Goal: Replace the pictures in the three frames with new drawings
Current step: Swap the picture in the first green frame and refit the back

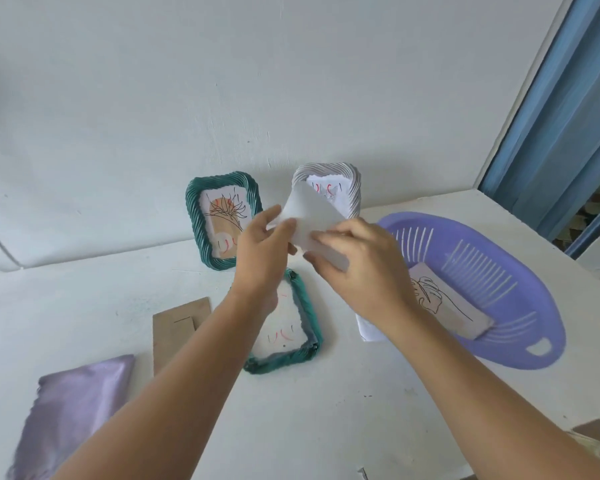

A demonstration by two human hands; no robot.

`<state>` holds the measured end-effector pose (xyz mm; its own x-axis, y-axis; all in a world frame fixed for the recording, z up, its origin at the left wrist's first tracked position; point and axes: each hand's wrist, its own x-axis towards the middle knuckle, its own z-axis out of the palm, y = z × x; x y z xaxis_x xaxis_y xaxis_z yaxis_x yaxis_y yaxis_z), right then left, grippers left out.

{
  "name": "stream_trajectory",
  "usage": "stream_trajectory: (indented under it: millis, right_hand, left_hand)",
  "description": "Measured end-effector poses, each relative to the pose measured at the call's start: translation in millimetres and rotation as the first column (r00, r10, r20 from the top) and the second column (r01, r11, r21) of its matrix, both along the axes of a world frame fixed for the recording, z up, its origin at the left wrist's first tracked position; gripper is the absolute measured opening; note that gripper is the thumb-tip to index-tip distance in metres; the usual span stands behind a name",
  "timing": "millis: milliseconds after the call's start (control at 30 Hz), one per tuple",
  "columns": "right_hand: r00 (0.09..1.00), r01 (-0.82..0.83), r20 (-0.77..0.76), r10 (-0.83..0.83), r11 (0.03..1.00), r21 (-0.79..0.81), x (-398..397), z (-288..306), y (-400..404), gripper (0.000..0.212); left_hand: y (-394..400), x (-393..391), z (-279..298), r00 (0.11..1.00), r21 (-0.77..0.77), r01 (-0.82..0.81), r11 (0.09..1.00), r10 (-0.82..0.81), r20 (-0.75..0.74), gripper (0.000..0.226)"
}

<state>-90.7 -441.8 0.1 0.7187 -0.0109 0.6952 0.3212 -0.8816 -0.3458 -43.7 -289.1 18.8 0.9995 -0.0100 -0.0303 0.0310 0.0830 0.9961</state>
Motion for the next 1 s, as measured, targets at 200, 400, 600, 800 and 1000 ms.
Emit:
stream_trajectory:
  millis: [200, 400, 600, 800, 1000]
  right_hand:
    - [0.848, -0.189, -0.353, 0.395, 0.848, 0.495, 11, -11, 16, 0.040]
    - [0.682, -0.200, -0.411, 0.605, 0.695, 0.691, 21, -27, 37, 0.033]
    - [0.782, -0.043, -0.406, 0.473, 0.691, 0.722, 23, -56, 54, 0.033]
    - [0.699, -0.115, -0.577, 0.422, 0.863, 0.492, 21, -64, 45, 0.045]
    - [0.715, -0.151, -0.604, 0.351, 0.922, 0.357, 22, -65, 37, 0.048]
  left_hand:
    - [63, 10, -15, 0.995, 0.157, 0.099, 0.983, -0.095, -0.034, 0.041]
    - [98, 5, -24, 0.982, 0.245, 0.177, 0.953, -0.155, -0.107, 0.046]
    - [111, -16, -52, 0.969, 0.386, 0.246, 0.889, -0.234, -0.080, 0.061]
    - [111, -21, -78, 0.987, 0.570, 0.141, 0.810, -0.161, -0.015, 0.042]
    - [111, -23, -88, 0.980, 0.751, 0.112, 0.651, -0.199, 0.027, 0.049]
